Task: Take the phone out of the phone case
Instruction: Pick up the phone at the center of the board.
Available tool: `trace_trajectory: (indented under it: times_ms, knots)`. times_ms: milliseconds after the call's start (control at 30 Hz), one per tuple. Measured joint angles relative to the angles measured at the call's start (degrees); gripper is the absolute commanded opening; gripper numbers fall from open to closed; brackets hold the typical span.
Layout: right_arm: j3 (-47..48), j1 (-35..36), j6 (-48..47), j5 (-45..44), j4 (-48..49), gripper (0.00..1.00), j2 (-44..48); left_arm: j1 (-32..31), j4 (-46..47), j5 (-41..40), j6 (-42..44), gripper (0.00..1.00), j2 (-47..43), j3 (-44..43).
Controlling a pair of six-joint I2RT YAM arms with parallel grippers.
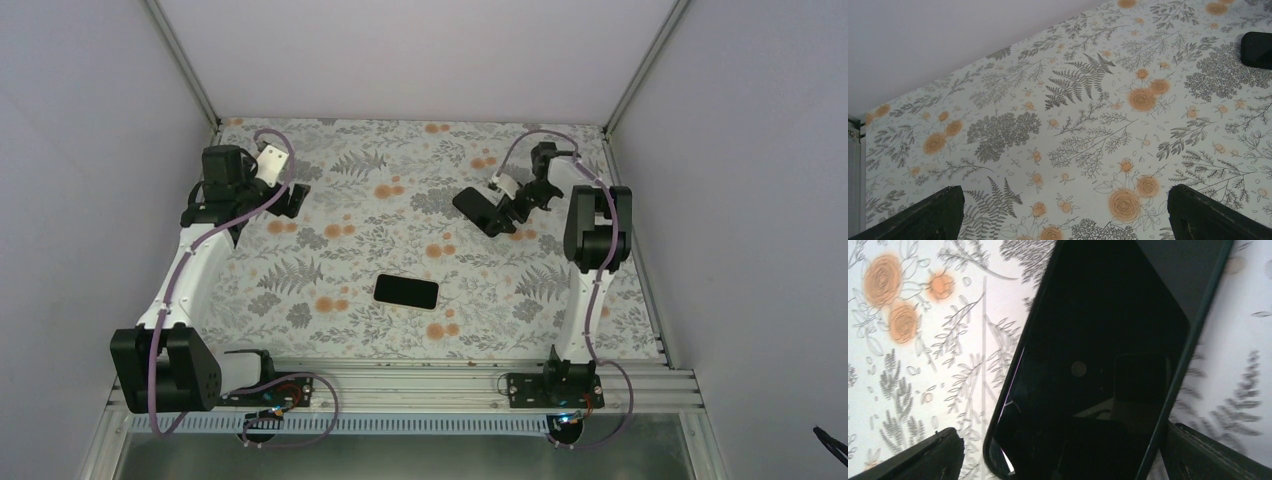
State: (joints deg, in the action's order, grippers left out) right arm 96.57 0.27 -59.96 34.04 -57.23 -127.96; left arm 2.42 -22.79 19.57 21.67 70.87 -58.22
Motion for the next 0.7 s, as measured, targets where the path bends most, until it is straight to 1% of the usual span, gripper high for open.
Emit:
trace_trajectory:
  times_ms: [100, 300, 500, 700]
  knots:
    - [-4.8, 1.0, 1.4, -1.2, 2.6, 1.00, 3.1, 0.0, 0.0, 0.0, 0.0, 1.00, 0.0, 0.3]
    - [-14.6, 4.7, 8.1, -9.5, 13.8, 1.00, 9.5, 0.0, 0.0, 0.0, 0.0, 1.00, 0.0, 0.3]
    - [-14.0, 7.3, 17.9, -15.4, 16.8, 1.00, 9.5, 0.0, 0.0, 0.0, 0.0, 1.00, 0.0, 0.3]
    - [-15.2, 8.8, 23.6, -19.7, 19.9, 1.00, 9.9, 0.0, 0.0, 0.0, 0.0, 1.00, 0.0, 0.4]
